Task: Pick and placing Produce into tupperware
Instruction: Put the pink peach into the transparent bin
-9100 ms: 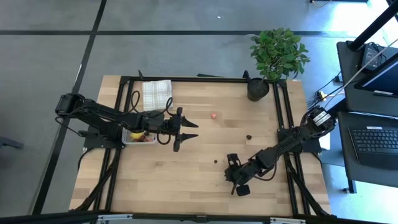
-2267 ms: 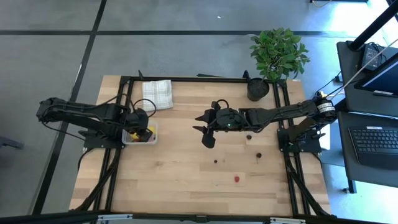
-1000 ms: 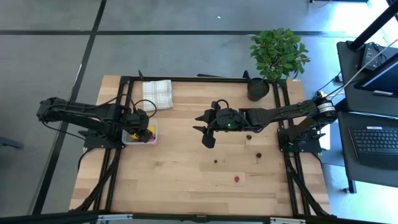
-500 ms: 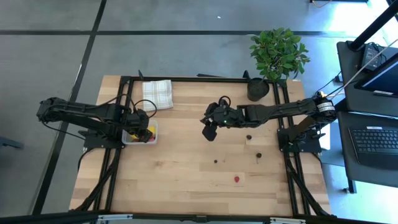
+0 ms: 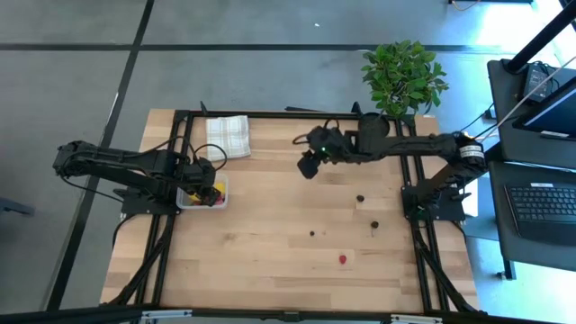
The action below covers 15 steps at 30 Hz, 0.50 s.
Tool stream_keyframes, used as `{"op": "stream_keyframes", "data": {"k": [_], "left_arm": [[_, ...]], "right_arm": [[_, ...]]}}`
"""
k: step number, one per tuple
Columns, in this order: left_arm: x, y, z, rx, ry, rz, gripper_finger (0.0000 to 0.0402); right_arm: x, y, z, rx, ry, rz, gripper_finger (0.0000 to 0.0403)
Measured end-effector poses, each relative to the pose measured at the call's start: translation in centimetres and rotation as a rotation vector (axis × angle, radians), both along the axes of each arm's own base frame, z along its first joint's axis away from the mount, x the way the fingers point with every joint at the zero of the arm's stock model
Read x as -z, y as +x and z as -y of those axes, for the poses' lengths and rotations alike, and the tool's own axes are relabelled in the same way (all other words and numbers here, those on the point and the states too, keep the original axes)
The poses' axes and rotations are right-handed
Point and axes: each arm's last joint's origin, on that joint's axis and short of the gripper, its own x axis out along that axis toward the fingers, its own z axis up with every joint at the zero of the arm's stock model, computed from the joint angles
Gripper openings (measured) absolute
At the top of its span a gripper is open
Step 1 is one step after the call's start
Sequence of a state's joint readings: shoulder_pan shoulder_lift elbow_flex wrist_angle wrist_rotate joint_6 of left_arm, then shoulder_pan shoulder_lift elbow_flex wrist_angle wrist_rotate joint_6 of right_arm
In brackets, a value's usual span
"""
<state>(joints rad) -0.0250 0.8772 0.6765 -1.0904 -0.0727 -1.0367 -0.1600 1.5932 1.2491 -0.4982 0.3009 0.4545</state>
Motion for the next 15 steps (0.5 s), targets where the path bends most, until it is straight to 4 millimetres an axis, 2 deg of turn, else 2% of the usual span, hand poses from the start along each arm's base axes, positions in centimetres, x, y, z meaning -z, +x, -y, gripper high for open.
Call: {"op": "stream_keyframes", "data": {"k": [6, 15], "left_arm": [[0.0, 0.0, -0.1, -0.006, 0.021, 0.001, 0.006], [0.0, 0.1, -0.1, -0.006, 0.021, 0.01, 0.0072]], "right_arm": [[0.5, -0.3, 1.8, 0.014, 0.082, -0.016, 0.0171], [3.8, 0.7, 2.8, 0.022, 0.18, -0.11, 0.0171]]}}
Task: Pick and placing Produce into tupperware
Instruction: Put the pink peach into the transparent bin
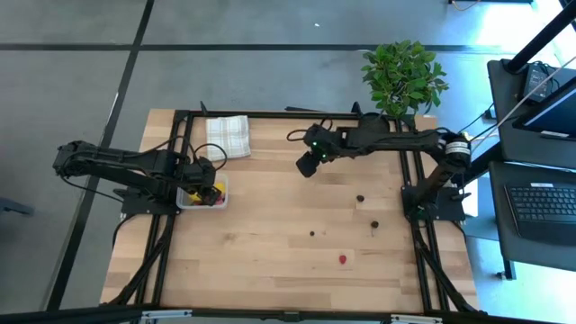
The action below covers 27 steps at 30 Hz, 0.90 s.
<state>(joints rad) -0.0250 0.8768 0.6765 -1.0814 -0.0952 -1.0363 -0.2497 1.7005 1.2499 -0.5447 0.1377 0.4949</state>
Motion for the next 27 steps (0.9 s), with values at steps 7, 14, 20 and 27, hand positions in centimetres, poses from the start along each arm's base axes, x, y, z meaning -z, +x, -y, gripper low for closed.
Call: {"op": "stream_keyframes", "data": {"k": [7, 14, 20, 27], "left_arm": [[0.0, 0.0, 0.0, 0.0, 0.0, 0.0, 0.0078], [0.0, 0.0, 0.0, 0.0, 0.0, 0.0, 0.0064], [0.0, 0.0, 0.0, 0.0, 0.0, 0.0, 0.0049], [0.0, 0.0, 0.0, 0.0, 0.0, 0.0, 0.0033]], "right_arm": [[3.1, 1.0, 0.2, -0.012, 0.048, -0.086, 0.0171], [5.0, 1.4, 0.3, -0.012, 0.061, -0.14, 0.0171], [6.4, 1.7, 0.4, -0.014, 0.07, -0.182, 0.0175], [7.0, 1.8, 0.4, -0.037, 0.063, -0.203, 0.0211]]}}
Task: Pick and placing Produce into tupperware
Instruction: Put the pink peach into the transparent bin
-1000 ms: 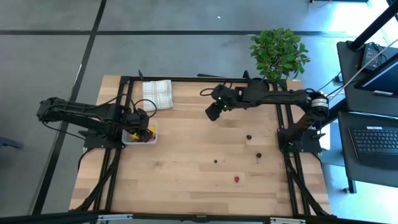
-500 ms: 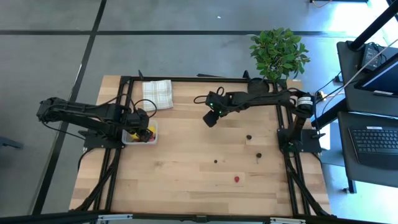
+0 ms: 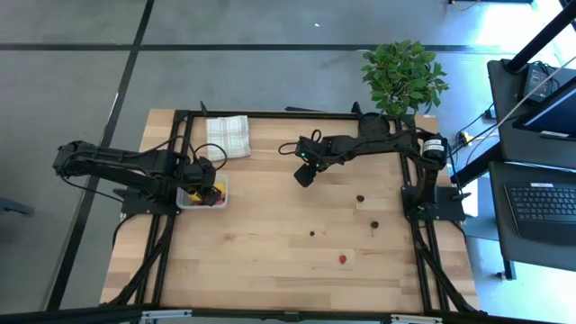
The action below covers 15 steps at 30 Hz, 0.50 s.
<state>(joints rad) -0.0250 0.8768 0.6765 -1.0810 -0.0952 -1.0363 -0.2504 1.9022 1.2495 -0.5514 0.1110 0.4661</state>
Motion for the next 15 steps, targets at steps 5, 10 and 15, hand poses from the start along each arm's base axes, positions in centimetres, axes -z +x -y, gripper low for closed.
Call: {"op": "stream_keyframes", "data": {"k": [5, 10, 15], "left_arm": [[0.01, -0.01, 0.0, 0.0, 0.0, -0.001, 0.0023], [0.01, -0.01, 0.0, 0.0, 0.0, -0.001, 0.0013], [0.01, -0.01, 0.0, 0.0, 0.0, -0.001, 0.0004]], "right_arm": [[0.0, 0.0, 0.0, -0.012, -0.004, -0.003, 0.0222], [-0.01, 0.06, 0.02, -0.007, -0.004, 0.005, 0.0223], [-0.01, 0.07, 0.13, -0.001, -0.005, 0.008, 0.0223]]}}
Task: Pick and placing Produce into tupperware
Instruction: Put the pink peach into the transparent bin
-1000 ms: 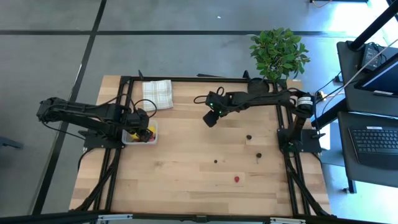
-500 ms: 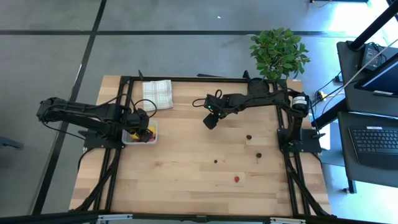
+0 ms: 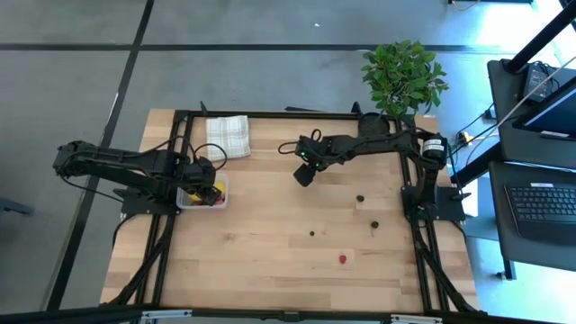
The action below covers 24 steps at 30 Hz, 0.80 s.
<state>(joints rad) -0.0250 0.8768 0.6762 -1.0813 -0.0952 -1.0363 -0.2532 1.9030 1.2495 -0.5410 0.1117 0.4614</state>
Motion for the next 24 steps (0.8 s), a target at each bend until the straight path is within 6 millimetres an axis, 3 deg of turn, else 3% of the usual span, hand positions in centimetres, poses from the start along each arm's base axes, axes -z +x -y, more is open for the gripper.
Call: {"op": "stream_keyframes", "data": {"k": [6, 24], "left_arm": [[-0.01, 0.0, 0.0, 0.0, 0.0, 0.0, 0.0004], [0.0, 0.0, 0.0, 0.0, 0.0, 0.0, 0.0046]], "right_arm": [[-0.14, 0.37, 0.09, -0.072, -0.039, 0.025, 0.0223], [-0.14, 0.36, 0.11, -0.066, -0.037, 0.025, 0.0223]]}}
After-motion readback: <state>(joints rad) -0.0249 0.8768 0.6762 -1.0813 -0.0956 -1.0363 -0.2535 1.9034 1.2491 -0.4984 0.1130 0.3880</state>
